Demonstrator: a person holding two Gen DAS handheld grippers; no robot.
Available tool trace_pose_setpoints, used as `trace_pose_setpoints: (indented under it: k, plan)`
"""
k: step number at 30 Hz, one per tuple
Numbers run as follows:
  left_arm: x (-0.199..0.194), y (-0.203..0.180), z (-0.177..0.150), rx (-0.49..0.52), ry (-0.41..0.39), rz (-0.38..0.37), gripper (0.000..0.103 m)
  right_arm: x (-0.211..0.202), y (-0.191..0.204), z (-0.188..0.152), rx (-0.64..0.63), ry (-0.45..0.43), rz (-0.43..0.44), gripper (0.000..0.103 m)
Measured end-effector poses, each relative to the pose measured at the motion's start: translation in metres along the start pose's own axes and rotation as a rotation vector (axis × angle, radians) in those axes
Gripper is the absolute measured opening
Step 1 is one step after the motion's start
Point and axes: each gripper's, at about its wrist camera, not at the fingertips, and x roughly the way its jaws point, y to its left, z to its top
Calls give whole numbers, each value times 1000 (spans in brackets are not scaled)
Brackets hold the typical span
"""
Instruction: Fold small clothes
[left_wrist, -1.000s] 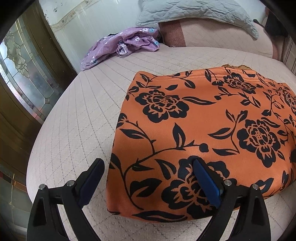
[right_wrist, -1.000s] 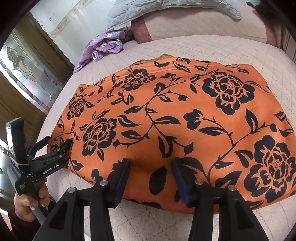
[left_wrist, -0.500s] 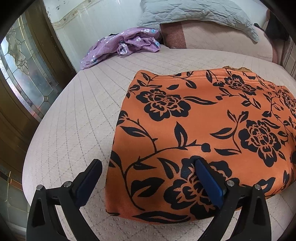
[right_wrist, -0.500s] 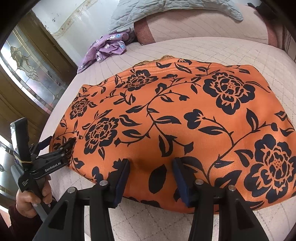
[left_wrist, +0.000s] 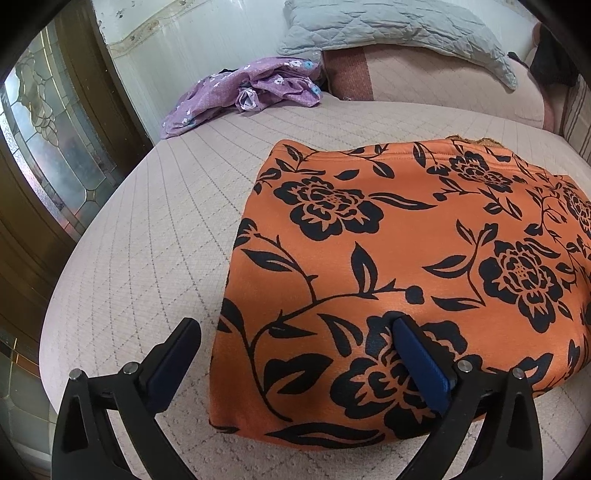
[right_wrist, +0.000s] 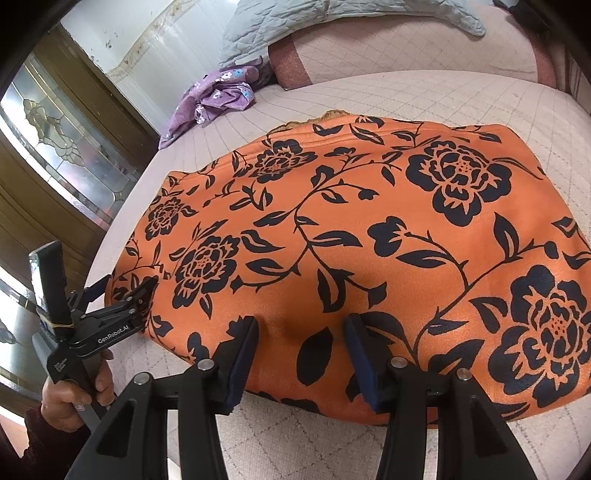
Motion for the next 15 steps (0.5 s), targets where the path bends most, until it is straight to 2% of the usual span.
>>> trace_pose_setpoints:
  k: [15]
  plan:
    - [0, 2, -2, -17, -8, -2, 103, -1, -8, 2, 32, 12, 55, 54]
